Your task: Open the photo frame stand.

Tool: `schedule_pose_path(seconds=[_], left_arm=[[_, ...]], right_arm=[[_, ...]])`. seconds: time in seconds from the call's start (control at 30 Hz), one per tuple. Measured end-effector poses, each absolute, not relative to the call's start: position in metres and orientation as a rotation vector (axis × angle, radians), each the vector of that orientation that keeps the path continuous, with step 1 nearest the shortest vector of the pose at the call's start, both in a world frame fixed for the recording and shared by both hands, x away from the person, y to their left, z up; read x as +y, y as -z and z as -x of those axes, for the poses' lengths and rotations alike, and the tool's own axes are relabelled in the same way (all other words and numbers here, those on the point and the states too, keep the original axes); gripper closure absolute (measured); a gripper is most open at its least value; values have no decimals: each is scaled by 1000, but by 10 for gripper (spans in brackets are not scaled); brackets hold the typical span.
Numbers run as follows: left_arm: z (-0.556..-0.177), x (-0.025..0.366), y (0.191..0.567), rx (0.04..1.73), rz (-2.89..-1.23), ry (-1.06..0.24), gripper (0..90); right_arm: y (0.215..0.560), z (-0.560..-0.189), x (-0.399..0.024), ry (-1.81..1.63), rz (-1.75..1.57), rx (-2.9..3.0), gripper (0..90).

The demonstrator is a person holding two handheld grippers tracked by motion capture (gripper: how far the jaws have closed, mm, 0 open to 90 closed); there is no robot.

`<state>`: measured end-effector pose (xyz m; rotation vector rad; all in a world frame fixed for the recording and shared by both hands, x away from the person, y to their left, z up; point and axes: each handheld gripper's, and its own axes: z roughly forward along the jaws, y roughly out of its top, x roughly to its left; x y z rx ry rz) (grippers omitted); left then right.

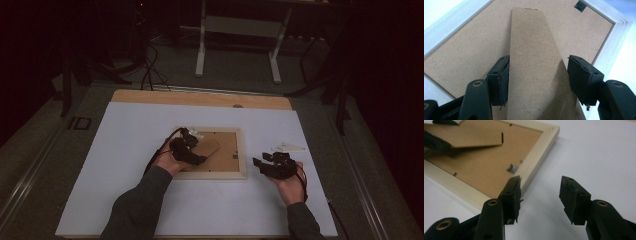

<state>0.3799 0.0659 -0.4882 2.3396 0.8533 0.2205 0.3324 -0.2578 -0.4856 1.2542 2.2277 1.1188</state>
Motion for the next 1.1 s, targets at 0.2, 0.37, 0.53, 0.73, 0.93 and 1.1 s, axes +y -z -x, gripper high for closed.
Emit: schedule_pose_path(seconds=[0.2,0.37,0.53,0.73,0.93,1.1], left_arm=[[-375,65,486,832,-2339,-266,386],[-371,64,485,817,-2334,-298,386],[-366,63,482,804,-2334,-334,386],[-359,61,480,785,-2323,-390,386],[-354,60,479,770,-2315,-425,386],[-349,60,478,752,-2313,-460,386]], right_arm=[[469,-339,-250,-1111,-1198,2235,507],[457,-345,-245,-1101,-1171,2236,507],[448,-349,-244,-1087,-1153,2233,506],[441,-354,-244,-1079,-1145,2222,506],[436,-358,-243,-1094,-1155,2214,508],[435,-364,-240,-1078,-1159,2212,510]])
